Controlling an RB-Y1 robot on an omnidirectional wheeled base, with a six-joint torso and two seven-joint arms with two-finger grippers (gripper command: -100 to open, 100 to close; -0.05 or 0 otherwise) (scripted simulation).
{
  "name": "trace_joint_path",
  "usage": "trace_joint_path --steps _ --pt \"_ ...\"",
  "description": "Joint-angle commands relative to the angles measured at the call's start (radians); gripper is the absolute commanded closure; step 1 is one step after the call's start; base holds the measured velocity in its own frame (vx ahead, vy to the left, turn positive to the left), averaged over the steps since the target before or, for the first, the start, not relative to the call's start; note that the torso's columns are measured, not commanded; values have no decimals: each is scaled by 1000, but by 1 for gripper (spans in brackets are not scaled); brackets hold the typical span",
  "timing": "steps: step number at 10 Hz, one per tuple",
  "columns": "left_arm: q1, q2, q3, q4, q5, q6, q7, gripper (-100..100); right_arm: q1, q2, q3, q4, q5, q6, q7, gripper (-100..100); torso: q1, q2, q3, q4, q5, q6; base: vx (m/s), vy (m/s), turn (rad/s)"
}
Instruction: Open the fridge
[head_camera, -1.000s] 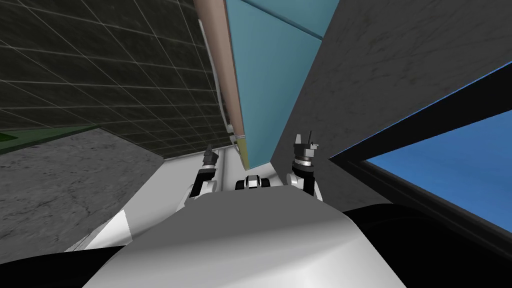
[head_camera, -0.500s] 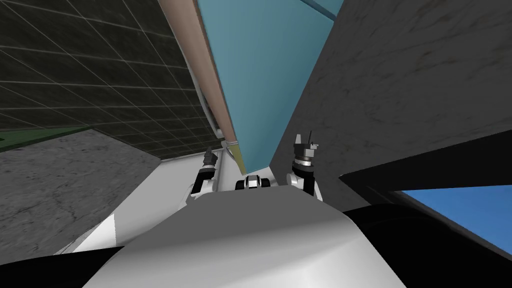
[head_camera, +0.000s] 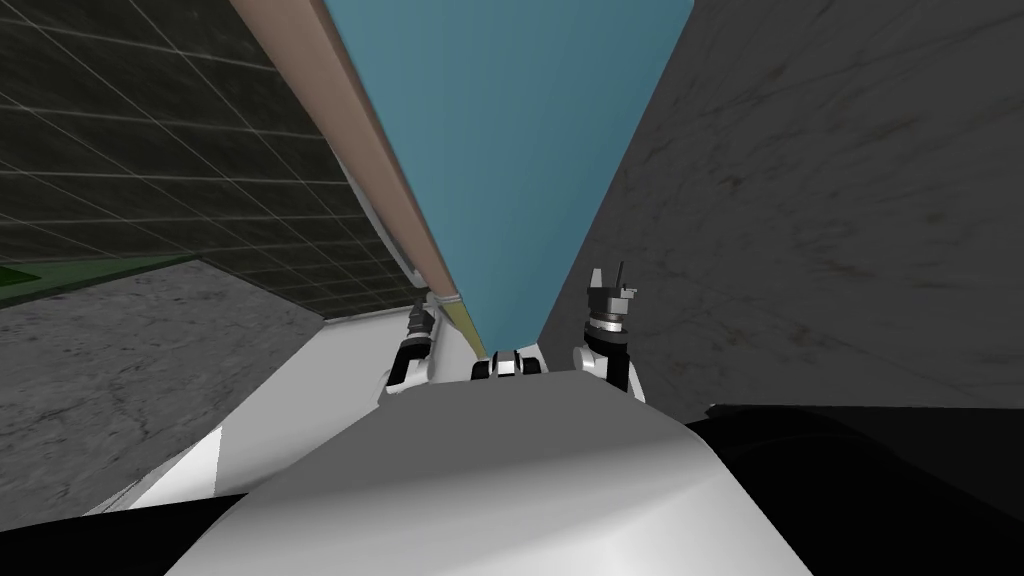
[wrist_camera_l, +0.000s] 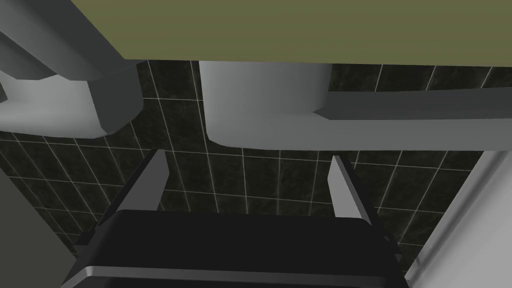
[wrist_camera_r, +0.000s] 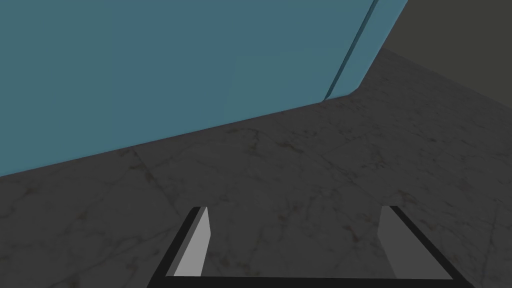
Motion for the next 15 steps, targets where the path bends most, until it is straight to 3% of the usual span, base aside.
trace_joint_path --steps 1,3,5,6,7,11,15 --pt "-10 -55 3 13 2 18 -3 -100 0 0 0 0 0 0 0 0 -4 -3 -2 -2 1 4 55 -61 34" --pt "-12 -84 5 18 2 21 -3 -100 0 0 0 0 0 0 0 0 -9 -10 -5 -6 4 11 35 -21 10" --pt "8 -71 38 -25 5 27 -5 -100 0 0 0 0 0 0 0 0 -7 -9 -5 -5 2 5 13 16 62" --pt "8 -72 36 -10 3 15 -7 -100 0 0 0 0 0 0 0 0 -2 -8 -5 -2 -1 0 13 17 66" --pt "12 -71 40 -15 3 17 -8 100 0 0 0 0 0 0 0 0 -1 -4 -3 -1 0 0 -22 -1 28" --pt "10 -35 15 -13 11 17 8 100 0 -1 -1 0 0 0 0 0 1 4 1 5 -5 -2 -20 241 -86" --pt "2 20 -24 -14 24 16 31 100 0 -1 -1 0 0 0 0 0 -12 1 -1 4 -7 0 -16 276 -106"
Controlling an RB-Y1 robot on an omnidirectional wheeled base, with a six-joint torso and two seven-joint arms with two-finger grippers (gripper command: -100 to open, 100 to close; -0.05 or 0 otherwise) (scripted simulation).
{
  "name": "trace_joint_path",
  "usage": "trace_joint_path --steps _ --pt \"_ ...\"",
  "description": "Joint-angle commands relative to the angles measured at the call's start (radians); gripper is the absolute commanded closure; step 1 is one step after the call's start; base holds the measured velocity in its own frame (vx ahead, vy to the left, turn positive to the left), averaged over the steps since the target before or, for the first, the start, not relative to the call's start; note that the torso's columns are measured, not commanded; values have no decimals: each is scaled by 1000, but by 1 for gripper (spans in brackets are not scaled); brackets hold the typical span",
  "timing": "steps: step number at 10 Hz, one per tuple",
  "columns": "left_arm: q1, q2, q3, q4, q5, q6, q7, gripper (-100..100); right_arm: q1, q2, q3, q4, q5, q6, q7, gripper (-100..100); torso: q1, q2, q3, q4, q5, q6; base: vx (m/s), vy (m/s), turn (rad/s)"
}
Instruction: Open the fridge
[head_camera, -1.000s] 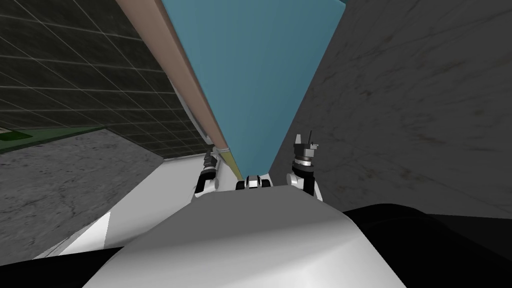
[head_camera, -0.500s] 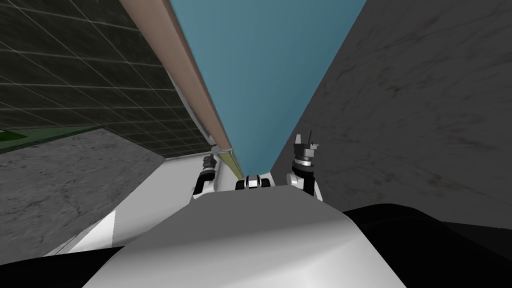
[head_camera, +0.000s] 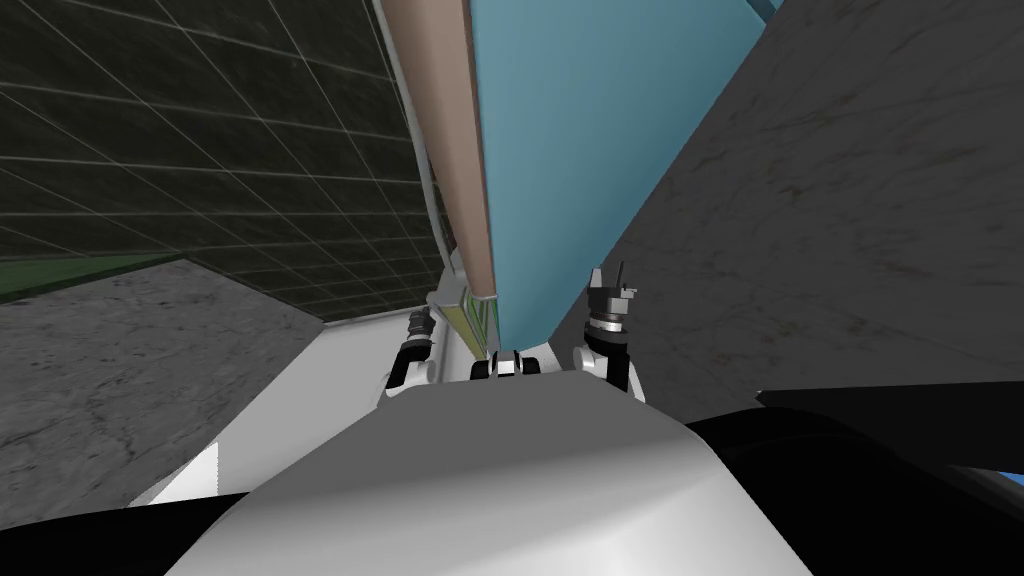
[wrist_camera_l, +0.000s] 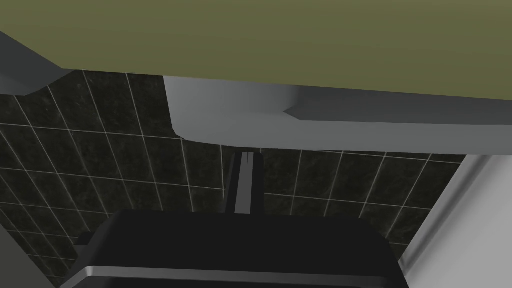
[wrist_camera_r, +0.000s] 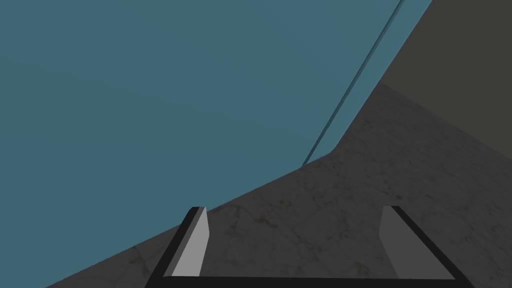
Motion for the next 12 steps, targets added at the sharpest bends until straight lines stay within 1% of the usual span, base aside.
trace_joint_path --steps 1,2,3,5,6,7,8,9,10,11,12 --pt "-21 28 -17 -4 8 0 12 100 0 0 0 0 0 0 0 0 1 -1 0 1 0 2 -19 262 -77" --pt "-23 46 -31 -5 12 0 20 100 0 0 0 0 0 0 0 0 1 -1 -1 1 0 0 -19 288 -118" --pt "-23 46 -31 -5 12 0 20 100 0 0 0 0 0 0 0 0 3 0 0 1 0 1 -3 275 -47" --pt "-29 83 -57 -5 21 -1 35 100 0 0 0 0 0 0 0 0 1 2 1 2 -1 1 -18 307 -141" --pt "-29 83 -57 -5 21 -1 35 100 0 0 0 0 0 0 0 0 -2 4 2 2 0 4 -74 320 -137" --pt "-31 102 -70 -6 25 -1 43 100 0 0 0 0 0 0 0 0 -2 7 4 2 -1 -1 -15 307 -155" --pt "-31 102 -70 -6 25 -1 43 100 0 0 0 0 0 0 0 0 0 5 3 3 -2 -2 16 253 -50" --pt "-34 120 -83 -6 29 -2 51 100 0 0 0 0 0 0 0 0 -1 4 2 2 -1 -5 -12 247 -85" --pt "-34 120 -83 -6 29 -2 51 100 0 0 0 0 0 0 0 0 1 5 3 2 0 -3 -45 216 -100" --pt "-25 110 -82 -3 25 0 45 100 0 0 0 0 0 0 0 0 2 8 5 1 1 -6 -23 91 -23" --pt "-23 115 -108 -28 34 26 57 -100 0 0 0 0 0 0 0 0 -1 9 6 0 1 -9 46 -23 -147"
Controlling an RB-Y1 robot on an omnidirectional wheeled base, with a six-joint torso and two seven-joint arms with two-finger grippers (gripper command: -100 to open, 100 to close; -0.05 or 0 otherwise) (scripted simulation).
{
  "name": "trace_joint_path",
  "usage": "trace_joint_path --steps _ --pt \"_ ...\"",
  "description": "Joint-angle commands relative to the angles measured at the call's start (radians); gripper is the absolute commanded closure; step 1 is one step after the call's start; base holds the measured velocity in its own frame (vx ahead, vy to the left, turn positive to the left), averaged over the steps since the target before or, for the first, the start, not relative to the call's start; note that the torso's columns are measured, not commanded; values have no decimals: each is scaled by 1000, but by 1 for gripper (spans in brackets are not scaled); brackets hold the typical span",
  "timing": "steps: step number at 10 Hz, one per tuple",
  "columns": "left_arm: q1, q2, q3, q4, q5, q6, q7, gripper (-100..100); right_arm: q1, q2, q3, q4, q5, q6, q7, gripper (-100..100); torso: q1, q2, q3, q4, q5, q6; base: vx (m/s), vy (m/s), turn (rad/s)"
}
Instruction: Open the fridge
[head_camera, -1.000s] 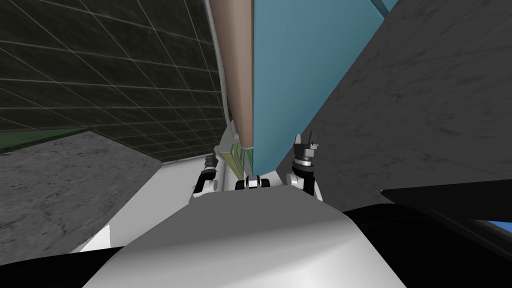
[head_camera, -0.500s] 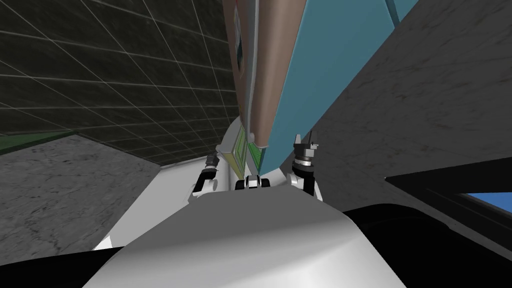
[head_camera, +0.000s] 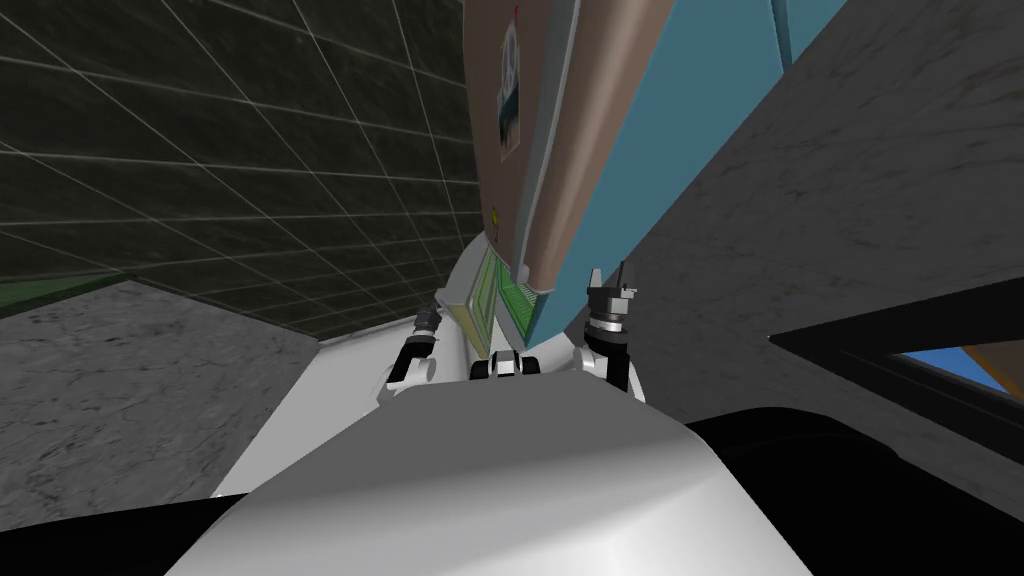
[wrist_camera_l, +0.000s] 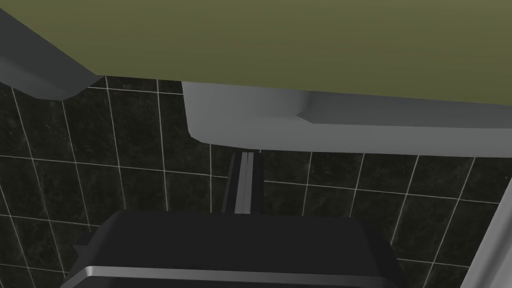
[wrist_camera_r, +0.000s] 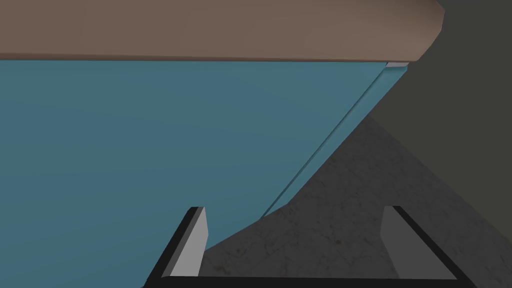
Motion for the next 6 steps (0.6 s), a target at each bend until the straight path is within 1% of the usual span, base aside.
trace_joint_path --steps 1,2,3,4,5,6 --pt "6 6 -9 -14 6 8 6 -100 0 0 0 0 0 0 0 0 -2 -5 -2 -3 1 5 13 -12 8" --pt "10 10 1 -47 13 33 13 -100 0 0 0 0 0 0 0 0 5 -11 -6 -6 4 5 49 29 89" --pt "8 6 -2 -39 9 13 9 -100 0 0 0 0 0 0 0 0 14 -17 -9 -9 7 4 -2 15 53" --pt "9 6 0 -43 9 15 9 100 0 0 0 0 0 0 0 0 15 -12 -7 -6 7 3 -13 0 11" --pt "11 19 -9 -48 11 13 14 100 0 0 0 0 0 0 0 0 12 -6 -4 -3 5 1 0 128 -78" --pt "12 31 -19 -52 13 12 18 100 0 0 0 0 0 0 0 0 16 -2 -1 -1 4 1 18 297 -141"
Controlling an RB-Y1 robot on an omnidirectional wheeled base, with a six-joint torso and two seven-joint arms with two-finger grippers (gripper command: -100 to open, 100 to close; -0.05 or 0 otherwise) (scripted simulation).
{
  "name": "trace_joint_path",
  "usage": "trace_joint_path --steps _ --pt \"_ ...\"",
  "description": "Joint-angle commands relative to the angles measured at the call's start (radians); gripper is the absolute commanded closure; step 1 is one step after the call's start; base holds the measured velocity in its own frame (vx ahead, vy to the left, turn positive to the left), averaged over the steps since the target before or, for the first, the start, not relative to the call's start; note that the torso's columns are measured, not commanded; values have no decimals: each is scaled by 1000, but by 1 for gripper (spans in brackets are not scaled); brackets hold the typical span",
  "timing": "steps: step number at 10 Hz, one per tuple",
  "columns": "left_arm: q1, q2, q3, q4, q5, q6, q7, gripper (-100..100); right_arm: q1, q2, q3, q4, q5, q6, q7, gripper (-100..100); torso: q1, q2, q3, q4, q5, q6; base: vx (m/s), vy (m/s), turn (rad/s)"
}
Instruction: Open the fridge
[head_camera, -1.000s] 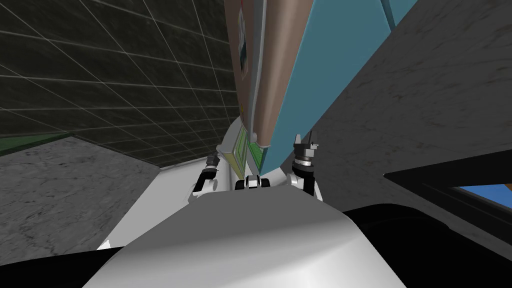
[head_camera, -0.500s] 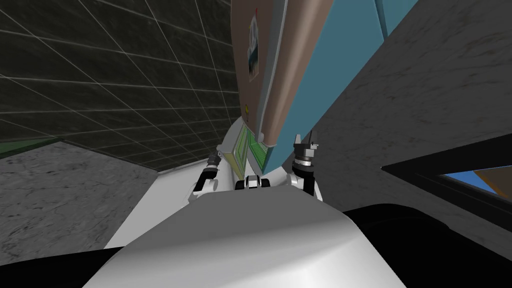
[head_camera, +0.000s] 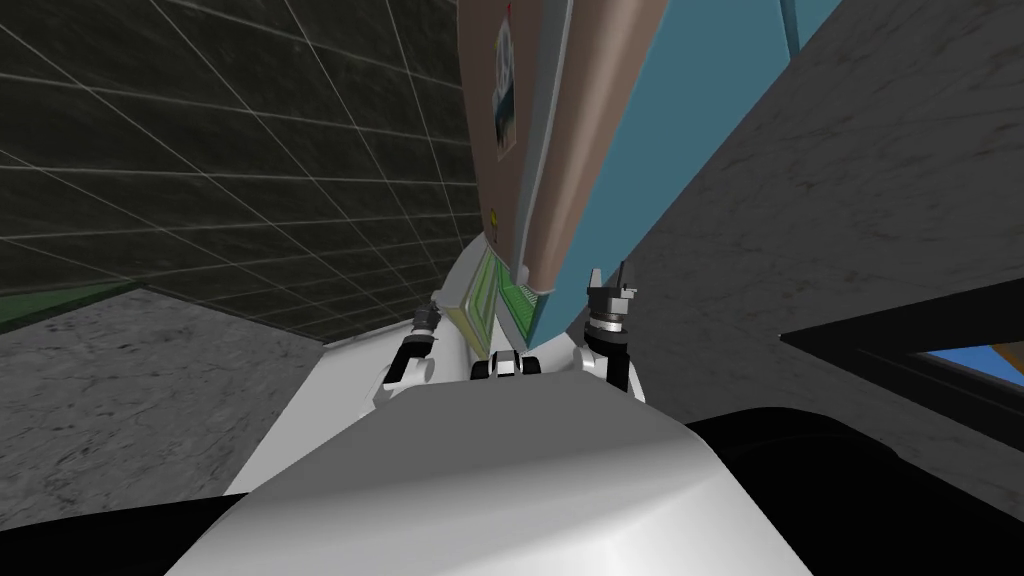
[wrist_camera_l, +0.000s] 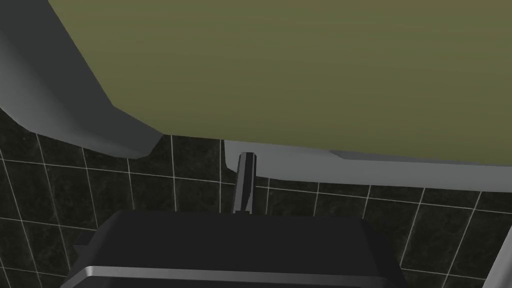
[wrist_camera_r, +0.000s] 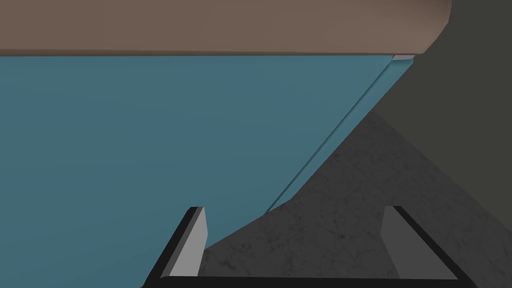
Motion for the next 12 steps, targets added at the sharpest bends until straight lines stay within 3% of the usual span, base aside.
trace_joint_path --steps 1,7,9,10,12 --pt "1 29 -24 -11 5 -5 11 100 0 0 0 0 0 0 0 0 5 -1 -1 1 1 2 14 336 -113" --pt "6 101 -82 -39 18 -13 38 100 0 0 0 0 0 0 0 0 -14 3 2 0 -4 -2 38 380 -138" --pt "7 105 -85 -43 19 -13 39 100 0 0 0 0 0 0 0 0 -5 2 1 0 -1 -3 40 260 -83" --pt "-3 112 -110 -18 20 -17 44 -100 0 0 0 0 0 0 0 0 -14 3 1 0 -3 -3 55 127 -130" --pt "-12 117 -129 3 20 -20 47 -100 0 0 0 0 0 0 0 0 -16 -2 0 -6 0 6 1 135 -120"
